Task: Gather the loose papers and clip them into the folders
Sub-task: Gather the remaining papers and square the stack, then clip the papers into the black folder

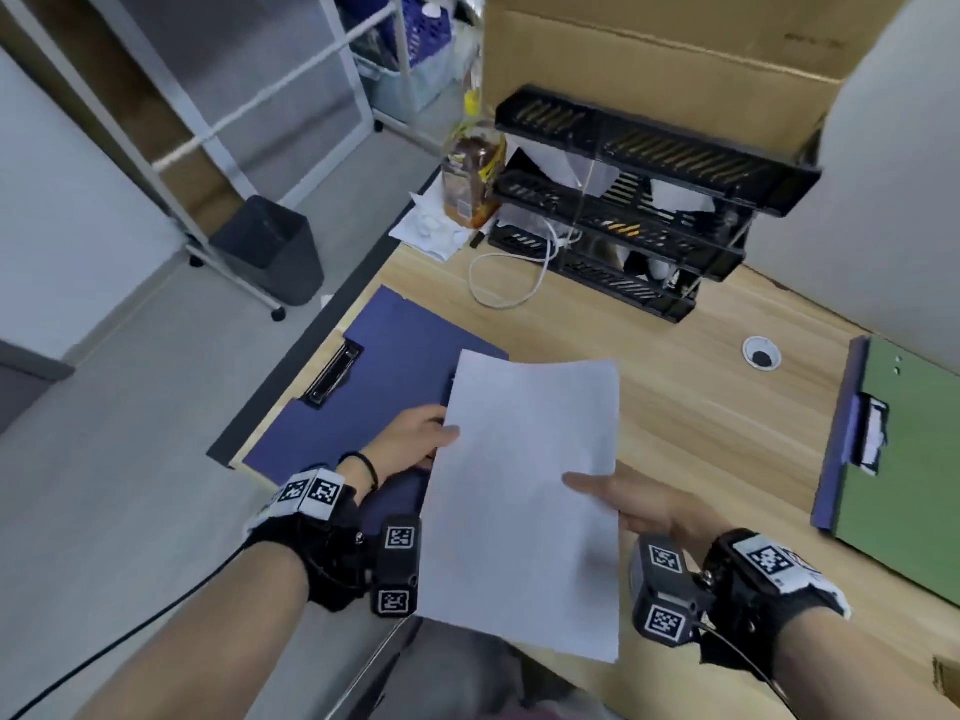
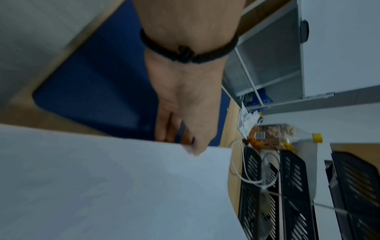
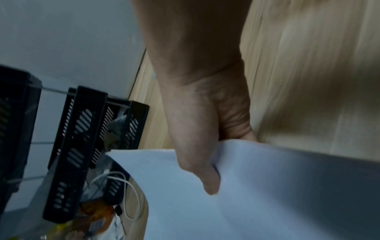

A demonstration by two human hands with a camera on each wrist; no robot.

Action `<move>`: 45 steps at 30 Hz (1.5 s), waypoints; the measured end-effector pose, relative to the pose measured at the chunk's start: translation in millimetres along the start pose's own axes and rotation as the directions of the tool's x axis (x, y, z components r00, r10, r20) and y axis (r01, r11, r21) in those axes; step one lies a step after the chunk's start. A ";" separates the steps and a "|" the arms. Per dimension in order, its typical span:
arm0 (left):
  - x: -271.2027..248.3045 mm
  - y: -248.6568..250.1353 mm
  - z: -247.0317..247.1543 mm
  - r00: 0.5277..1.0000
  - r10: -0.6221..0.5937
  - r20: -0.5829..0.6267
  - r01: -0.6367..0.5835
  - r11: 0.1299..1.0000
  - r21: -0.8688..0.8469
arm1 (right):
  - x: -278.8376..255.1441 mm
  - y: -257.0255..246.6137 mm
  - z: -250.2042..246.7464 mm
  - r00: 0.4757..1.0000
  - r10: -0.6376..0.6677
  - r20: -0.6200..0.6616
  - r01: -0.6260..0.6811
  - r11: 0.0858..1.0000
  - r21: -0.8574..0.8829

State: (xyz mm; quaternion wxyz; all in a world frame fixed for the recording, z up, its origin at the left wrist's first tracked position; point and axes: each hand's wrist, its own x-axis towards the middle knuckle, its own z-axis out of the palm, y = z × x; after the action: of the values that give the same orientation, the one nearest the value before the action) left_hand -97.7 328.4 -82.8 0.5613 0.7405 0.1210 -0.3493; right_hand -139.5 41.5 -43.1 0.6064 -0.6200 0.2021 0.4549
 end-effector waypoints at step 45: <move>48.4 58.8 198.5 0.938 -0.296 0.179 0.280 0.954 0.109 | -85.1 181.7 -98.4 0.696 0.195 -0.691 0.435 0.650 0.622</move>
State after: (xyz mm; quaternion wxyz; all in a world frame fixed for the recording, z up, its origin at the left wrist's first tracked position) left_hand -104.7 116.3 -95.5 0.4823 0.6996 0.1588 -0.5027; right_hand -296.8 -109.5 -92.1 0.7105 -0.4501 0.5408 0.0098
